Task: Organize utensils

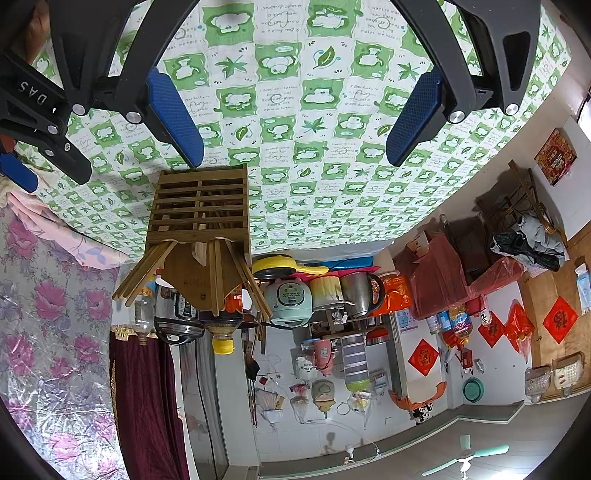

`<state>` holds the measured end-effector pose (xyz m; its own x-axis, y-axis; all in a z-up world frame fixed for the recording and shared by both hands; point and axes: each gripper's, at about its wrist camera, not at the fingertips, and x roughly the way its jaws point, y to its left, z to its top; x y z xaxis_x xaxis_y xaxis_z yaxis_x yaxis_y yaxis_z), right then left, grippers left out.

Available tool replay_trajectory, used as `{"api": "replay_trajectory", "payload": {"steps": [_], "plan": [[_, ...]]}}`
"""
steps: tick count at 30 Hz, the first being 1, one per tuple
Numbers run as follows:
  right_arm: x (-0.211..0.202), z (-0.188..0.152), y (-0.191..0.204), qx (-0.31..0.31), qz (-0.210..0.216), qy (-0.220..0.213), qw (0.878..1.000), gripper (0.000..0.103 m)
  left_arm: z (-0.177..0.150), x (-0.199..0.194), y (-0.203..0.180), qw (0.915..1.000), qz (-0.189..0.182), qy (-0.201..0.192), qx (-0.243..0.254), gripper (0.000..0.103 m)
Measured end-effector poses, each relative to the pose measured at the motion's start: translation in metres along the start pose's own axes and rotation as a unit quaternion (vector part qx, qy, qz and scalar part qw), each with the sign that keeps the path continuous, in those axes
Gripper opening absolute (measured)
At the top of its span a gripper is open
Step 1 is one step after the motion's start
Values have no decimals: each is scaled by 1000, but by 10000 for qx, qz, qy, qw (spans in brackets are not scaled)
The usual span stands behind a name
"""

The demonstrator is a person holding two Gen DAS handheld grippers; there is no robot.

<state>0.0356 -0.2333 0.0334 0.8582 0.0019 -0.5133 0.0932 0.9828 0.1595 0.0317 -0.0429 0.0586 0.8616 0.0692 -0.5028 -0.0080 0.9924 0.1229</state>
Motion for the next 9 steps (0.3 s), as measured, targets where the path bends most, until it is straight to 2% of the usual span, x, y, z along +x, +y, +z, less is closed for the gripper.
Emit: {"api": "replay_trajectory", "payload": {"steps": [9], "plan": [[0, -1, 0, -2, -2, 1, 10000, 91, -1, 0, 6, 9999, 87, -17, -62, 97]]}}
